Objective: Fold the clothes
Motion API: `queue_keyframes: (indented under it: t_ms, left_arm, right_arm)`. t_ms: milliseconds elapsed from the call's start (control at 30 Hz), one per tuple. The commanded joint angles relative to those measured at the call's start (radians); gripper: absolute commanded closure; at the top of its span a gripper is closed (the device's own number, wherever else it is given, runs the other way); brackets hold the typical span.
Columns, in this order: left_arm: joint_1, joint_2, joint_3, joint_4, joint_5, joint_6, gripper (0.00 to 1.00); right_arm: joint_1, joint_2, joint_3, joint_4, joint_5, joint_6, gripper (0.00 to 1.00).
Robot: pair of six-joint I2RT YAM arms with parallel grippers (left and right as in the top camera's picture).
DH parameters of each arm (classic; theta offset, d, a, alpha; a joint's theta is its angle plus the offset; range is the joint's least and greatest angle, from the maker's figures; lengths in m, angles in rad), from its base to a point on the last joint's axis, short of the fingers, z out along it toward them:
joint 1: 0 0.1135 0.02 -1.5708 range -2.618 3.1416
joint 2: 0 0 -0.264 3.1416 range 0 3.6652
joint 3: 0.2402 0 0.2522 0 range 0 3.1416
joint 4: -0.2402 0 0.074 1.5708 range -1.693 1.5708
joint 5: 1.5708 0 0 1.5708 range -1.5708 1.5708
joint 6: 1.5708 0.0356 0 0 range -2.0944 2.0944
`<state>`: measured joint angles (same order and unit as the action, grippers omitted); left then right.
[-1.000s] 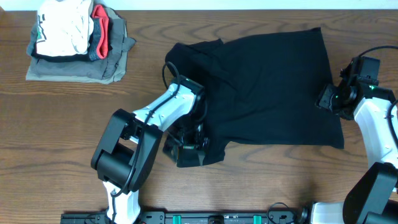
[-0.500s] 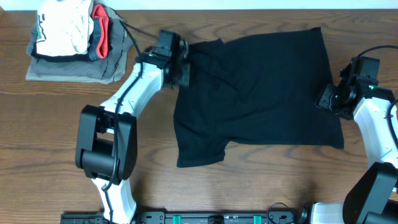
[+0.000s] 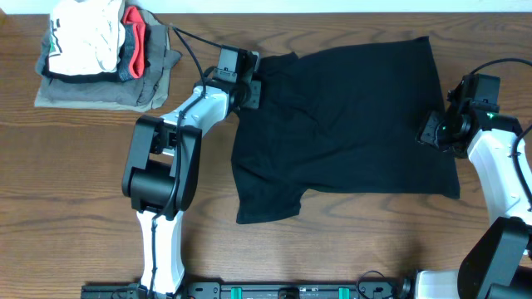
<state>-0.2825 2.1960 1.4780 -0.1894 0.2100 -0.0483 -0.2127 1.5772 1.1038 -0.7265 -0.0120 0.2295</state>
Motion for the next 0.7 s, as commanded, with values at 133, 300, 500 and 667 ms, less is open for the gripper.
queue_keyframes:
  t_ms: [133, 300, 500, 667]
  left_arm:
    - [0.009, -0.048, -0.003, -0.184, -0.043, 0.014, 0.78]
    - [0.008, -0.115, -0.003, -0.367, -0.039, 0.006, 0.78]
    - [0.008, -0.179, -0.003, -0.558, -0.039, 0.006, 0.78]
    - [0.008, -0.246, 0.01, -0.53, -0.035, 0.01, 0.78]
  right_arm:
    - [0.018, 0.005, -0.003, 0.006, -0.003, -0.006, 0.4]
    - [0.018, 0.005, -0.003, 0.016, -0.003, -0.006, 0.41]
    - [0.018, 0.005, -0.003, 0.036, -0.003, -0.003, 0.41]
    - [0.018, 0.005, -0.003, 0.048, -0.004, 0.002, 0.41]
